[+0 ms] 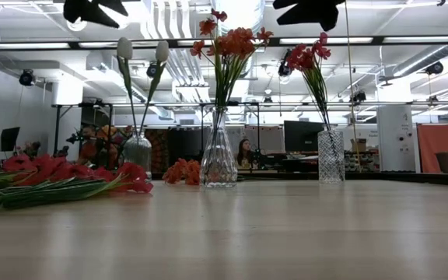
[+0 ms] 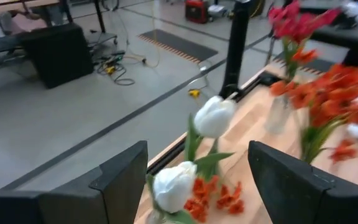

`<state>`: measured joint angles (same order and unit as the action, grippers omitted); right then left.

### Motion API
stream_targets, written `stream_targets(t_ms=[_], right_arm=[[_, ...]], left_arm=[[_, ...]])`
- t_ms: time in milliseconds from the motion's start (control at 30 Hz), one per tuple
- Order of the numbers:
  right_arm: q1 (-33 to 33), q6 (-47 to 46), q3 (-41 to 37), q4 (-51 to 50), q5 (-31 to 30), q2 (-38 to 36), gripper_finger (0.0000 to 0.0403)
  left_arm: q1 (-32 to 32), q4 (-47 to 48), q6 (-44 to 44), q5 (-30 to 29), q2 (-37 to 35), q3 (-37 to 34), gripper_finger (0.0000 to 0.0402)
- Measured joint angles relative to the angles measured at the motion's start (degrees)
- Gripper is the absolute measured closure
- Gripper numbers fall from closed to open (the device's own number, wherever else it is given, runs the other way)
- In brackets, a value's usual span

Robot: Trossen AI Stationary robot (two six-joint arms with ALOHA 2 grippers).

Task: Sort flowers into vase by color
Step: Put the right red flowers into the top right transparent vase

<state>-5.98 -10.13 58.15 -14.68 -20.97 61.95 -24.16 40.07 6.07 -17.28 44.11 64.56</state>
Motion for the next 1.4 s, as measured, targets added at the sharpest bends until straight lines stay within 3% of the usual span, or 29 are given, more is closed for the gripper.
stream_targets(t_ms=[200, 400, 533, 767, 1033, 1233, 1400], right_arm=[[-0.6, -6.2, 1.4, -5.9, 0.5, 0.0, 0.019], [-1.9, -17.2, 4.7, -19.7, 0.7, 0.0, 0.019], [-3.0, -24.5, 5.4, -25.2, 2.8, 0.0, 0.019], [-6.6, -36.4, 4.2, -30.4, 9.3, 0.2, 0.019], [-13.2, -48.1, 4.0, -37.3, 9.6, 0.2, 0.019], [-16.1, -49.2, 4.0, -37.3, 9.5, 0.2, 0.019], [-16.2, -47.4, 4.0, -37.3, 9.4, 0.2, 0.019]], left_arm=[[10.1, 0.6, 2.8, -1.2, 0.0, 2.4, 0.0142], [23.9, 8.5, 9.7, -15.3, 0.7, 4.0, 0.0142], [32.4, 12.2, 15.3, -18.4, 2.0, 4.7, 0.0142], [44.1, 20.7, 27.9, -18.4, 6.2, 7.4, 0.0142], [53.8, 30.4, 52.5, -14.1, 12.8, 5.8, 0.0142], [60.7, 30.0, 69.7, -6.9, 21.4, 2.0, 0.0142], [62.9, 29.7, 79.7, -1.9, 29.6, 1.4, 0.0142]])
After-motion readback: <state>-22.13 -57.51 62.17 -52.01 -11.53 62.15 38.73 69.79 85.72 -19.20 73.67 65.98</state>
